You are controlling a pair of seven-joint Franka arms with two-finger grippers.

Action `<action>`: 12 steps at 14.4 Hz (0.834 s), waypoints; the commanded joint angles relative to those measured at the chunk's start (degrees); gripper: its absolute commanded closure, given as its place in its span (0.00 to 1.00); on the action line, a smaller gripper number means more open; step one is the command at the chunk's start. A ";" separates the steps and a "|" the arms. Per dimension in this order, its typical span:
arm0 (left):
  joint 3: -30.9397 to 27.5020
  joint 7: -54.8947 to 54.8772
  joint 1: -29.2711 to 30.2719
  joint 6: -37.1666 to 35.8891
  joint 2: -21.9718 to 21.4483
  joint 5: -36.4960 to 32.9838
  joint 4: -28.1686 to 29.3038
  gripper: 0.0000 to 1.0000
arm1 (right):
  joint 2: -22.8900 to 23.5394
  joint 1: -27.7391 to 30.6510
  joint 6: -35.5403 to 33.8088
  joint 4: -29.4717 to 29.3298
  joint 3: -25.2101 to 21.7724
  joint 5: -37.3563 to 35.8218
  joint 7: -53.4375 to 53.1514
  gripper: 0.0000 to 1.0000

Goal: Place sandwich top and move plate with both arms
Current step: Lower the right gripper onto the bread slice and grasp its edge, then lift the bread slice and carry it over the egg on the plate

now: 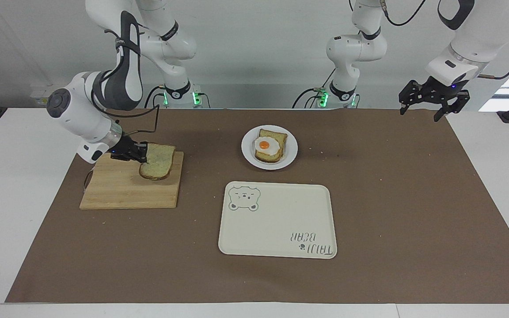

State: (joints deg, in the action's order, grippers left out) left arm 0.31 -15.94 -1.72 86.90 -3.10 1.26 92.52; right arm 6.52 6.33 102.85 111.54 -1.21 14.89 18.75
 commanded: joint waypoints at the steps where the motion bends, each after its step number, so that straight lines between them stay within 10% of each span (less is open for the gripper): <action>1: 0.30 -0.59 0.49 0.55 -0.86 -0.56 0.56 0.00 | -0.27 0.70 -4.93 -2.47 0.16 5.40 1.72 1.00; 12: 0.30 -0.59 0.49 0.55 -0.77 -0.56 0.56 0.00 | -3.44 -15.98 -5.05 0.60 1.21 8.93 -9.24 1.00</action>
State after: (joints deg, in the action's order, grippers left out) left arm 0.31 -15.94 -1.72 86.90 -3.10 1.26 92.52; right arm 5.36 -6.95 95.07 109.43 0.10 23.83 12.71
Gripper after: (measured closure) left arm 0.000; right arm 0.934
